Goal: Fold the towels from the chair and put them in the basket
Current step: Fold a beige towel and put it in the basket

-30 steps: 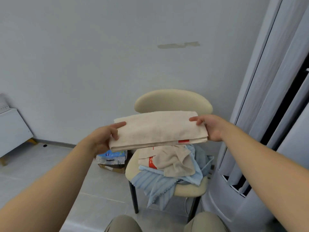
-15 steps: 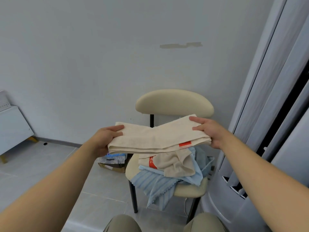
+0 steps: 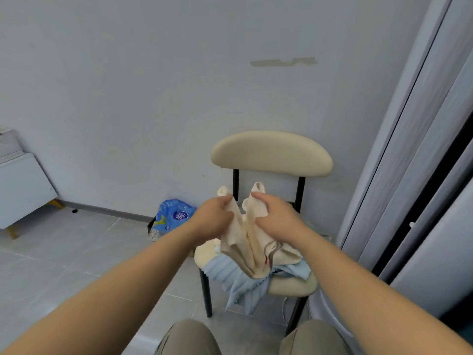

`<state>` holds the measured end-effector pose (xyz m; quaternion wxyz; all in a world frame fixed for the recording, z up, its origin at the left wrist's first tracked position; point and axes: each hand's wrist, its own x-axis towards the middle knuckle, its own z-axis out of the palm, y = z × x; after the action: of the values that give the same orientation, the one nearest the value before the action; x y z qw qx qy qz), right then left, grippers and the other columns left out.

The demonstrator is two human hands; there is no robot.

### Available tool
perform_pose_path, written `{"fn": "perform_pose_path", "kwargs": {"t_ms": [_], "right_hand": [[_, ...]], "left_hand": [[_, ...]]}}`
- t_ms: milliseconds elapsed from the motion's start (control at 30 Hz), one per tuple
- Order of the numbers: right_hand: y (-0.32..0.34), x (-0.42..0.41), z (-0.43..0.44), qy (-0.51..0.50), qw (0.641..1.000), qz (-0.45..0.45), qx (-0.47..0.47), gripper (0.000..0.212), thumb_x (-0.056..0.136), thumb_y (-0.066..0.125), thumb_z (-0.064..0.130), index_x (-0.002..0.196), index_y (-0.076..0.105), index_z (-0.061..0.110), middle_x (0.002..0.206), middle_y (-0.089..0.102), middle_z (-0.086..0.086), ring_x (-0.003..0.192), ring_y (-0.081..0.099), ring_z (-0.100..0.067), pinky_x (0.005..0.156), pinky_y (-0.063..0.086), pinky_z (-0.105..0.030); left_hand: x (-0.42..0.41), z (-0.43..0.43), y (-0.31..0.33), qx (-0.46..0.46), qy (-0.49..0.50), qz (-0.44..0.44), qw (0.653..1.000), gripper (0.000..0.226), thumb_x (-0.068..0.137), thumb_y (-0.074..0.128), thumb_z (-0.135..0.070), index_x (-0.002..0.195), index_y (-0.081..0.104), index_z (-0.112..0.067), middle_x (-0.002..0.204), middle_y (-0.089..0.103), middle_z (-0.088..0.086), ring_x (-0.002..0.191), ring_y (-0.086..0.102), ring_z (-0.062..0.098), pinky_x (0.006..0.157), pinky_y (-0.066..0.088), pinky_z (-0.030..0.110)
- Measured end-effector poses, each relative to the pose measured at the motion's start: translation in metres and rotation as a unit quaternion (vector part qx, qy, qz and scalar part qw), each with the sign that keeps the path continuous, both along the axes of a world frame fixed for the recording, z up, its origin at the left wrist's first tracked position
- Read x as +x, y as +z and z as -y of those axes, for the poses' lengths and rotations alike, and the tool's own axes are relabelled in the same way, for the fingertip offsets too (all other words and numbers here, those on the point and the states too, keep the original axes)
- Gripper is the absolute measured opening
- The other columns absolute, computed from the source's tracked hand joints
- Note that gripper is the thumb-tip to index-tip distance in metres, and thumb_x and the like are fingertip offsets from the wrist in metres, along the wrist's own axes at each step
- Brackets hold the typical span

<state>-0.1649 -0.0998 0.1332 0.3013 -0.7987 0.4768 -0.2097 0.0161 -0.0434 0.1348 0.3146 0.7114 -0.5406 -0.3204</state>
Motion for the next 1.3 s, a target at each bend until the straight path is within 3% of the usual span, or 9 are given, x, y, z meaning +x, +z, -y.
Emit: {"fn": "perform_pose_path", "kwargs": {"t_ms": [100,200,333,467,633,733,900,1100,1300], "right_hand": [[-0.005,0.011,-0.018,0.015,0.997,0.064,0.031,0.070,0.089,0.057,0.011,0.152,0.038,0.036,0.147,0.050,0.004,0.125,0.053,-0.013,0.094,0.042,-0.022],[-0.006,0.012,-0.026,0.003,0.989,0.123,0.079,0.077,0.085,0.058,0.005,0.150,0.038,0.042,0.125,0.058,0.010,0.090,0.058,-0.003,0.085,0.057,-0.032],[-0.005,0.011,-0.026,0.011,0.972,0.196,0.131,0.079,0.084,0.058,0.007,0.151,0.034,0.043,0.141,0.056,0.009,0.099,0.065,-0.008,0.072,0.059,-0.030],[-0.008,0.012,-0.024,0.019,0.865,0.397,0.306,0.078,0.093,0.042,0.000,0.157,0.017,0.037,0.117,0.071,-0.001,0.079,0.065,-0.021,0.069,0.056,-0.039],[-0.032,0.015,-0.010,0.032,0.754,0.501,0.424,0.081,0.091,0.033,-0.010,0.159,0.014,0.031,0.146,0.052,-0.011,0.109,0.068,-0.035,0.082,0.056,-0.048],[-0.052,0.028,0.004,0.027,0.737,0.505,0.448,0.077,0.093,0.032,-0.010,0.156,0.020,0.033,0.147,0.052,-0.010,0.111,0.067,-0.039,0.089,0.056,-0.051],[-0.118,0.064,0.066,-0.216,0.870,0.317,0.309,0.038,0.096,0.056,0.023,0.133,0.052,0.019,0.109,0.065,-0.003,0.088,0.063,-0.020,0.075,0.052,-0.036],[-0.117,0.143,0.083,-0.105,0.656,0.368,0.651,0.075,0.085,0.049,0.077,0.127,0.067,0.016,0.116,0.073,-0.007,0.106,0.070,-0.024,0.102,0.049,-0.043],[0.045,0.226,0.066,-0.157,0.757,0.233,0.590,0.073,0.081,0.057,0.076,0.121,0.065,0.015,0.109,0.076,-0.005,0.098,0.074,-0.026,0.088,0.059,-0.043]], "left_hand": [[-0.015,-0.002,0.003,-0.003,-0.011,-0.032,0.999,0.062,0.096,0.042,-0.006,0.155,0.033,-0.022,0.124,0.062,0.009,0.089,0.070,0.023,0.058,0.058,0.027],[-0.018,-0.004,0.006,-0.017,-0.025,-0.007,1.000,0.064,0.095,0.042,-0.005,0.155,0.032,-0.025,0.116,0.065,0.007,0.077,0.067,0.016,0.056,0.053,0.022],[-0.016,-0.005,0.006,-0.027,-0.040,-0.024,0.999,0.051,0.103,0.043,-0.020,0.152,0.037,-0.032,0.120,0.067,0.006,0.080,0.069,0.018,0.060,0.057,0.028],[-0.015,-0.004,0.002,-0.056,-0.065,0.019,0.996,0.047,0.097,0.039,-0.065,0.127,0.061,-0.036,0.109,0.072,-0.006,0.104,0.067,0.013,0.097,0.052,0.043],[-0.008,0.004,-0.023,-0.087,-0.004,-0.032,0.996,0.047,0.085,0.062,-0.062,0.125,0.059,-0.037,0.107,0.071,-0.014,0.101,0.067,0.006,0.095,0.054,0.039],[0.005,0.020,-0.047,-0.056,0.047,-0.022,0.997,0.033,0.092,0.061,-0.033,0.125,0.058,-0.030,0.106,0.067,-0.009,0.101,0.066,0.014,0.091,0.054,0.039],[0.047,0.061,-0.067,-0.030,0.029,0.056,0.998,0.050,0.098,0.052,-0.023,0.141,0.042,-0.044,0.124,0.060,-0.014,0.117,0.057,0.013,0.096,0.045,0.031],[0.110,0.079,-0.002,0.009,-0.004,0.004,1.000,0.069,0.103,0.047,-0.014,0.152,0.022,-0.055,0.140,0.034,-0.040,0.115,0.038,-0.026,0.094,0.025,-0.006],[0.202,0.028,0.134,0.039,0.145,-0.131,0.980,0.060,0.104,0.045,-0.010,0.137,0.046,-0.060,0.139,0.050,-0.024,0.103,0.052,-0.020,0.083,0.043,0.003]]}}
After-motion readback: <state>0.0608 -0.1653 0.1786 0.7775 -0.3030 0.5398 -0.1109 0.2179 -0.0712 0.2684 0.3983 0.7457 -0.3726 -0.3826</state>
